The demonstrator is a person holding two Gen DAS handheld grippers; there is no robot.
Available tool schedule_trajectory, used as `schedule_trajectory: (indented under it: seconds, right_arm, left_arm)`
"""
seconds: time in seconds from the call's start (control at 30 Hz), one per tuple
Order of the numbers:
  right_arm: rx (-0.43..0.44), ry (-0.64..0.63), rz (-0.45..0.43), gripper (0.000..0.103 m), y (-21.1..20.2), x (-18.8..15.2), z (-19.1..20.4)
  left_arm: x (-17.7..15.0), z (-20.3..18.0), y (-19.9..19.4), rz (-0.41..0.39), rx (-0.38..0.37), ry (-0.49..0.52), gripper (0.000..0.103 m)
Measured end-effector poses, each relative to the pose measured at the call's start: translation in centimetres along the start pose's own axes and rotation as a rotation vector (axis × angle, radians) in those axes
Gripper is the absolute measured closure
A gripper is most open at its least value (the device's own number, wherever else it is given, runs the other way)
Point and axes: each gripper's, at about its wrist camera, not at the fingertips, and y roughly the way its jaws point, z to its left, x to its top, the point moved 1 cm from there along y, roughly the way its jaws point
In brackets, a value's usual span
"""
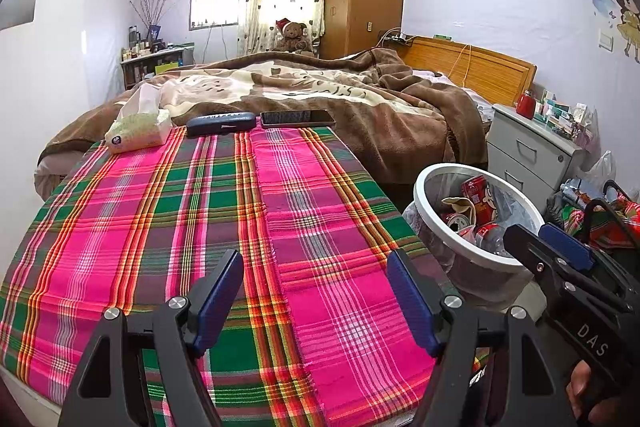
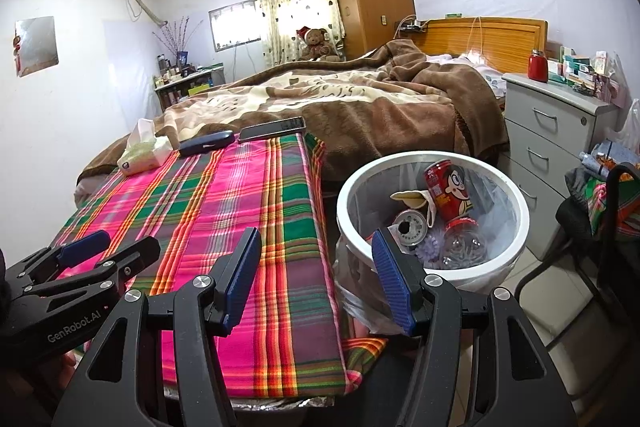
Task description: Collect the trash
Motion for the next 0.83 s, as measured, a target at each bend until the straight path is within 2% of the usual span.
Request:
schedule_trajectory:
  seconds: [0.83]
  right_arm:
    - [0.003,0.002,0.002,0.044,0.02,-0.15,0.16]
  left_arm:
    - [0.13,-0.22,-0.01,0.006,-0.004,0.009,0.029]
